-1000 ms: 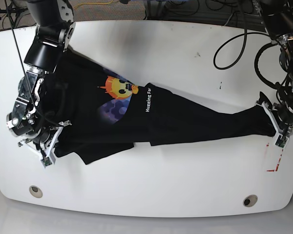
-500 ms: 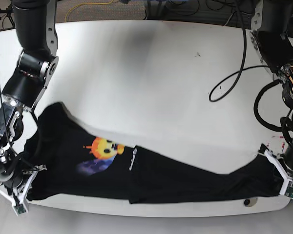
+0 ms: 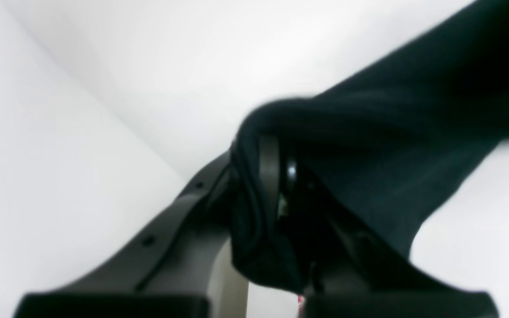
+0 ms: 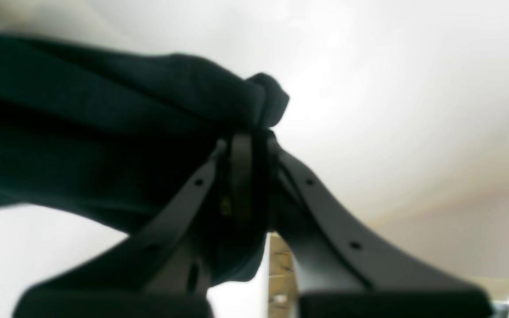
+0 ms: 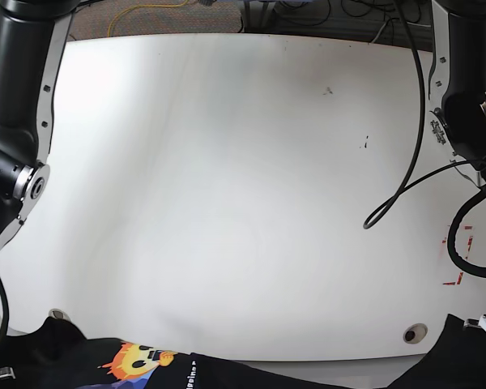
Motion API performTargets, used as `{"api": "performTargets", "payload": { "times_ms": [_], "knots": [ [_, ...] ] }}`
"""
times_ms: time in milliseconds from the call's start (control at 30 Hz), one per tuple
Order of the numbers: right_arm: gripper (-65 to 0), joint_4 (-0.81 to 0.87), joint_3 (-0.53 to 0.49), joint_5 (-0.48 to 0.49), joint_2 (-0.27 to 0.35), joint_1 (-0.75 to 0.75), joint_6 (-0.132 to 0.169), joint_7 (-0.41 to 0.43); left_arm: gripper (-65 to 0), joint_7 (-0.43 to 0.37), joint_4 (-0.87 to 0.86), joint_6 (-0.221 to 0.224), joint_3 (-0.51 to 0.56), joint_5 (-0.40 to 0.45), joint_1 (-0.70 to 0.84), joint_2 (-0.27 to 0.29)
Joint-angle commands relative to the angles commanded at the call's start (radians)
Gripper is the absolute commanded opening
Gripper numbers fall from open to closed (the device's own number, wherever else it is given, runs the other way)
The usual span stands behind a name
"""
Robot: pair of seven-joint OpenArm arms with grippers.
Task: Fold the T-shirt properly
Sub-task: 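Lift the shirt with both grippers and swing it toward the table edge, then swing the held shirt back and lay it across the table with both grippers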
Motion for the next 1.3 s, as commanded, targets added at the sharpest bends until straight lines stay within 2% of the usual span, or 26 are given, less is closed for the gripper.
{"api": "performTargets", "payload": {
  "times_ms": [1067, 1300],
  "knots": [
    [-65.0, -0.002, -0.012, 0.002, -0.006, -0.037, 0.000, 0.021, -62.8, 0.000, -0.008, 0.000, 0.009, 0.005, 0.029, 0.003],
    [-65.0, -0.002, -0.012, 0.008, -0.008, -0.040, 0.000, 0.023, -62.8, 0.000, -0.008, 0.000, 0.044, 0.005, 0.068, 0.003]
  ]
}}
